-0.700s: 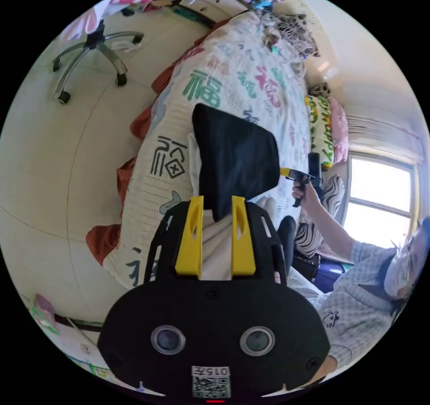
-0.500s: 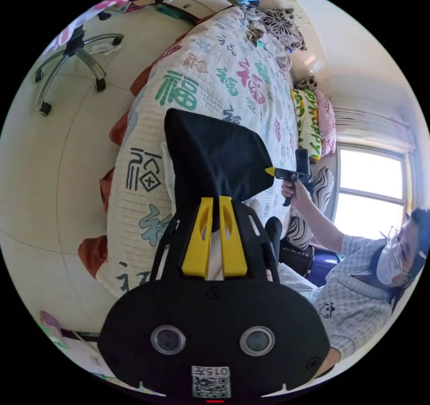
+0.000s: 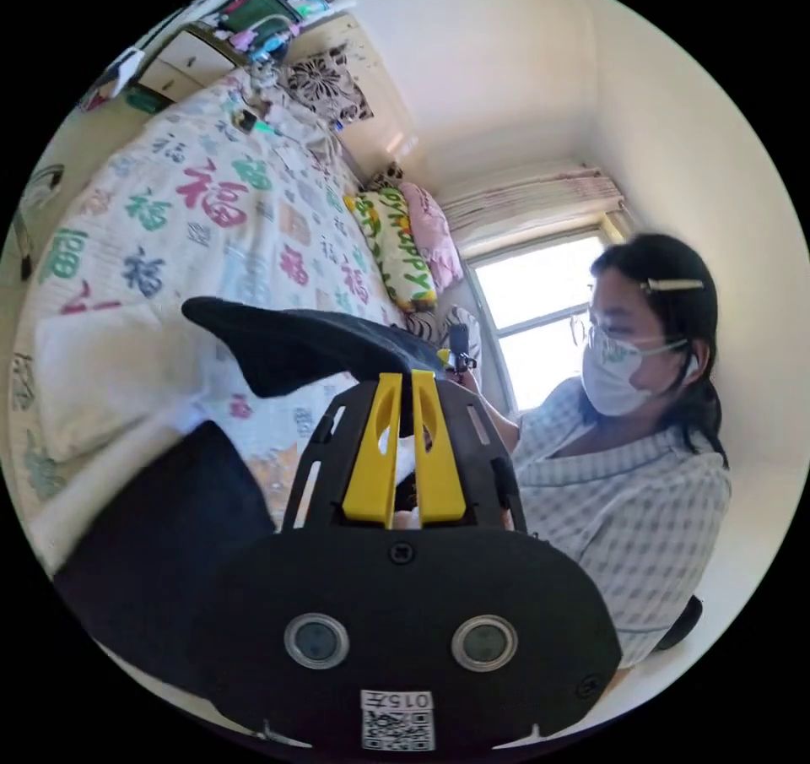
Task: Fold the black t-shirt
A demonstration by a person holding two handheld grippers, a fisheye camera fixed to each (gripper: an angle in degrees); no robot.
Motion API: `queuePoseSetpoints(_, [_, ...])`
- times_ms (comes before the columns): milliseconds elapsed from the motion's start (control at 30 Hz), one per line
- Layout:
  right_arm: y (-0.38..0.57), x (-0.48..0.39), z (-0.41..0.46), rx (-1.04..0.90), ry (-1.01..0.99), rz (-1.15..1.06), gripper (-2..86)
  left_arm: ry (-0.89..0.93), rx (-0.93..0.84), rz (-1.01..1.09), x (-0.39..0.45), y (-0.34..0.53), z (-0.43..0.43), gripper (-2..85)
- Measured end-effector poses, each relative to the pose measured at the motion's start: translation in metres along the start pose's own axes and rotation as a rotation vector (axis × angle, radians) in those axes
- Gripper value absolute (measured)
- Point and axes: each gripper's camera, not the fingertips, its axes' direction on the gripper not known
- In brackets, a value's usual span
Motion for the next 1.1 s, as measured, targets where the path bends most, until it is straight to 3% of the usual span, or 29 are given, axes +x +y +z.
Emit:
queuePoseSetpoints(167, [0.099, -0.03, -0.096, -0.03, 0.141, 0.123, 3.0, 0.069, -0.142, -0.131, -0.003, 0.07, 0.142, -0.1])
queuePoseSetpoints(300, [0.201, 0.027, -0.137, -0.24, 0.33, 0.462, 1.8, 0.02, -0.314, -0.348, -0.046, 0.146, 0.274, 0.2])
queuePoseSetpoints(367, [0.251, 0.056, -0.148, -0.248, 0.292, 0.61, 1.1, -0.072, -0.462, -0.45, -0.063, 0.176, 0.324, 0.5])
queuePoseSetpoints(467, [0.317, 0.075, -0.17, -0.082, 0.152, 0.754, 1.0, -0.196, -0.627, -0.451, -0.064, 0.202, 0.384, 1.8])
queuePoseSetpoints(567, [0.347, 0.065, -0.189, 0.077, 0.155, 0.722, 2.1, -0.294, -0.587, -0.418, -0.054, 0.203, 0.408, 4.0])
queuePoseSetpoints(700, [0.352, 0.047, -0.204, 0.1, 0.225, 0.588, 6.8, -0.587, -0.485, -0.138, -0.021, 0.195, 0.433, 5.8])
queuePoseSetpoints(867, [0.344, 0.037, -0.207, 0.03, 0.137, 0.436, 1.6, -0.567, -0.397, 0.11, -0.002, 0.211, 0.467, 8.2])
queuePoseSetpoints(1000, [0.331, 0.015, -0.215, -0.009, 0.076, 0.325, 0.0, -0.339, -0.511, 0.097, -0.026, 0.251, 0.522, 14.7])
queuePoseSetpoints(1100, [0.32, -0.003, -0.226, 0.075, -0.05, 0.238, -0.3, -0.314, -0.538, 0.198, -0.023, 0.28, 0.557, 16.4])
